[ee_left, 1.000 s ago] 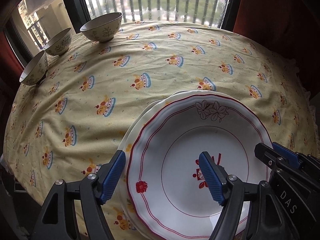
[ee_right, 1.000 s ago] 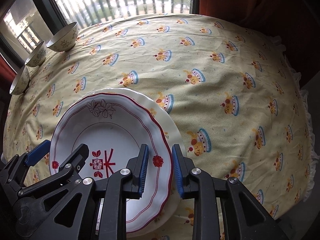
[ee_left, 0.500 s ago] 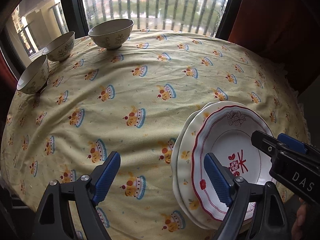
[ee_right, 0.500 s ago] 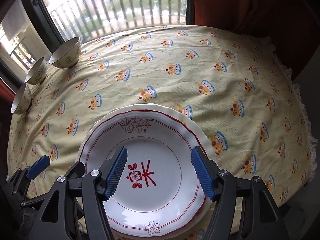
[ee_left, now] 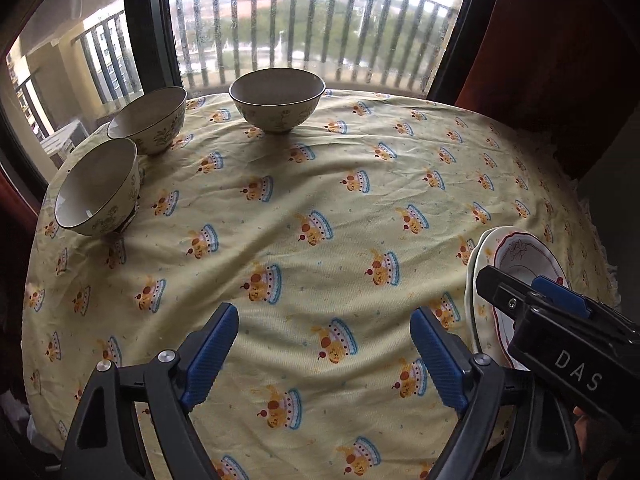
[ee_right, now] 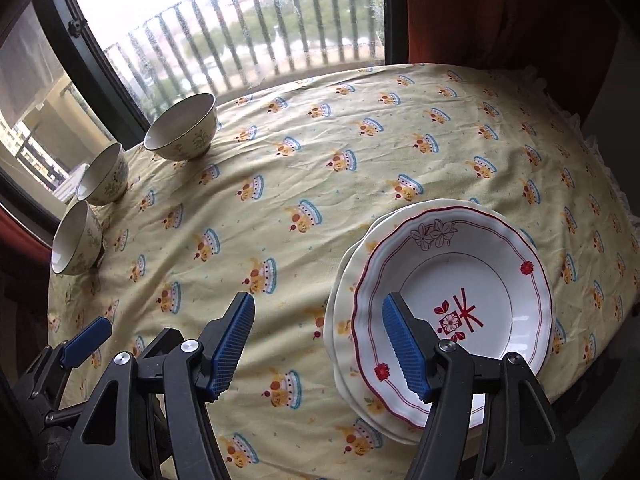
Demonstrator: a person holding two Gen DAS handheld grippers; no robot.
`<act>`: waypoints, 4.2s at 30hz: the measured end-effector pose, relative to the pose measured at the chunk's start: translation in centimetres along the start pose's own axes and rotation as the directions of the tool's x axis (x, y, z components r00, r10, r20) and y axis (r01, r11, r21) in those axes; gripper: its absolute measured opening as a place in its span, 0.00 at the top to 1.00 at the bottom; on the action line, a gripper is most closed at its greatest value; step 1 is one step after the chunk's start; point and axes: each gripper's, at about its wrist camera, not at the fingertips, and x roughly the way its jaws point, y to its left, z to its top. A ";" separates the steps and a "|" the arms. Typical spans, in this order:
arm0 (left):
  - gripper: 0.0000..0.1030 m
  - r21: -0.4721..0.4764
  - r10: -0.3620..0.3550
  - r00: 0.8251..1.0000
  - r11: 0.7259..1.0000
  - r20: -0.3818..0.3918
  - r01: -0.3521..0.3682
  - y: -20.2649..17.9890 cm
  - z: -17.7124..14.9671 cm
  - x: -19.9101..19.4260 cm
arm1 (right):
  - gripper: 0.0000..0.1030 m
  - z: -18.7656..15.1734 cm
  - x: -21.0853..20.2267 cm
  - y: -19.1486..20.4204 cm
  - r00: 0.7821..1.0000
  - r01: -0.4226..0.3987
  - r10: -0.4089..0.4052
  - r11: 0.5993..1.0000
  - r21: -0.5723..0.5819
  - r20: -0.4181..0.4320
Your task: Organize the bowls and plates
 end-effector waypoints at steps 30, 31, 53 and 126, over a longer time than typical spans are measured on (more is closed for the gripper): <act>0.20 -0.145 0.249 0.964 0.961 0.096 -0.234 22.0 7.5 0.7 | 0.32 5.1 4.8 25.8 0.993 -0.026 0.049 0.978 -0.205 0.109; 0.20 -0.149 0.254 0.962 0.960 0.098 -0.238 22.6 7.8 1.0 | 0.32 5.3 5.3 26.4 0.992 -0.029 0.053 0.978 -0.208 0.111; 0.77 -0.161 0.242 0.970 0.958 0.019 -0.236 27.0 9.6 7.1 | 0.85 6.7 12.9 32.7 0.994 -0.100 0.105 0.956 -0.274 0.006; 0.78 -0.083 0.175 0.983 0.980 -0.058 -0.180 -1.5 -2.6 4.5 | 0.84 -2.1 3.3 3.5 1.000 -0.004 -0.001 0.976 -0.217 -0.023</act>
